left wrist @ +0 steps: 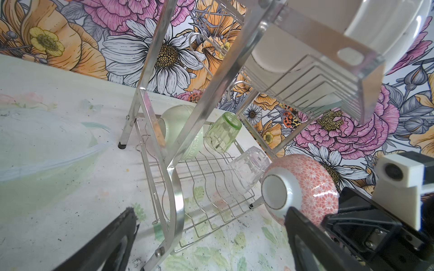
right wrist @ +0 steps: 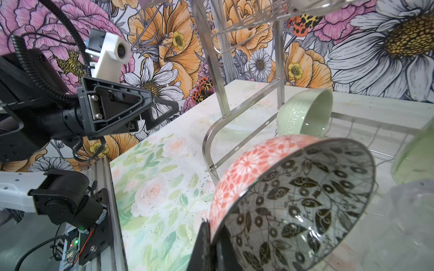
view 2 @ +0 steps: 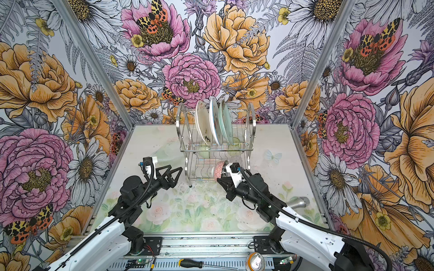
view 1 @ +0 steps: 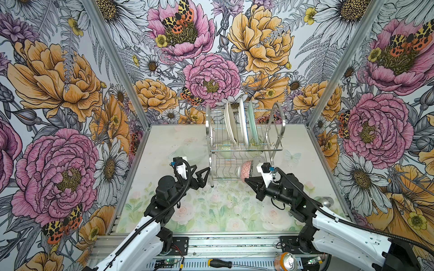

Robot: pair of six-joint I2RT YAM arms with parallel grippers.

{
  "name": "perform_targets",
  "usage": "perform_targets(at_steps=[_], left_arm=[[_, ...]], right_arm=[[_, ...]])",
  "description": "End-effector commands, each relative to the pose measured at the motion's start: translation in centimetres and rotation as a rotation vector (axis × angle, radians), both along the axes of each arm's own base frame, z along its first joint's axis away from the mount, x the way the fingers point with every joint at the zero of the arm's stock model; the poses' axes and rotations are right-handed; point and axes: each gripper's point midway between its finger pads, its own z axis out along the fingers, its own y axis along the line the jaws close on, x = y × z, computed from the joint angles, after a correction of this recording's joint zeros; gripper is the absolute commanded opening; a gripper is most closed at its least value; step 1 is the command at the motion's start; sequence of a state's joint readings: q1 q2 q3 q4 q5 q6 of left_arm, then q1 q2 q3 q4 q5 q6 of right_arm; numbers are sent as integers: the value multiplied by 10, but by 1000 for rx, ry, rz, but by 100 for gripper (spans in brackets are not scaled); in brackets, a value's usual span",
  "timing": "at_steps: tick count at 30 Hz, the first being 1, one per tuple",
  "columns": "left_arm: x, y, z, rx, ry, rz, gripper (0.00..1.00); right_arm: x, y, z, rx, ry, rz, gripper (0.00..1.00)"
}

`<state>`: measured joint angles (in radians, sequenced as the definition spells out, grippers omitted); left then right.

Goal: Unload the mixed dishes from the dish rack
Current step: 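Pull the gripped patterned bowl out of the rack toward the robot, then carry the patterned bowl beside the rack and lower it onto the table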

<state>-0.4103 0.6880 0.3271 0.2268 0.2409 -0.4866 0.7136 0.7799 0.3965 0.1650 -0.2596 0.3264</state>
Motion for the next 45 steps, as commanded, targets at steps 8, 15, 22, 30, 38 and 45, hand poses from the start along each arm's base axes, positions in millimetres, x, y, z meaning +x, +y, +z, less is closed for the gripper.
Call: perform_targets(at_steps=[8, 15, 22, 30, 38, 45], left_arm=[[-3, -5, 29, 4, -96, -26, 99], [-4, -6, 33, -3, -102, -32, 99], [-3, -8, 36, -2, -105, -40, 99], [0, -13, 36, 5, -103, -51, 99], [6, -13, 32, 20, -92, -30, 99], [9, -13, 25, 21, -85, -10, 99]], right_arm=[[-6, -45, 25, 50, -49, -175, 0], [-1, -75, 39, 34, -65, -315, 0], [5, -104, 43, 2, -58, -457, 0], [1, -142, 60, 49, -96, -620, 0], [28, -164, 53, -87, -20, -800, 0], [71, -179, 33, -122, 171, -857, 0]])
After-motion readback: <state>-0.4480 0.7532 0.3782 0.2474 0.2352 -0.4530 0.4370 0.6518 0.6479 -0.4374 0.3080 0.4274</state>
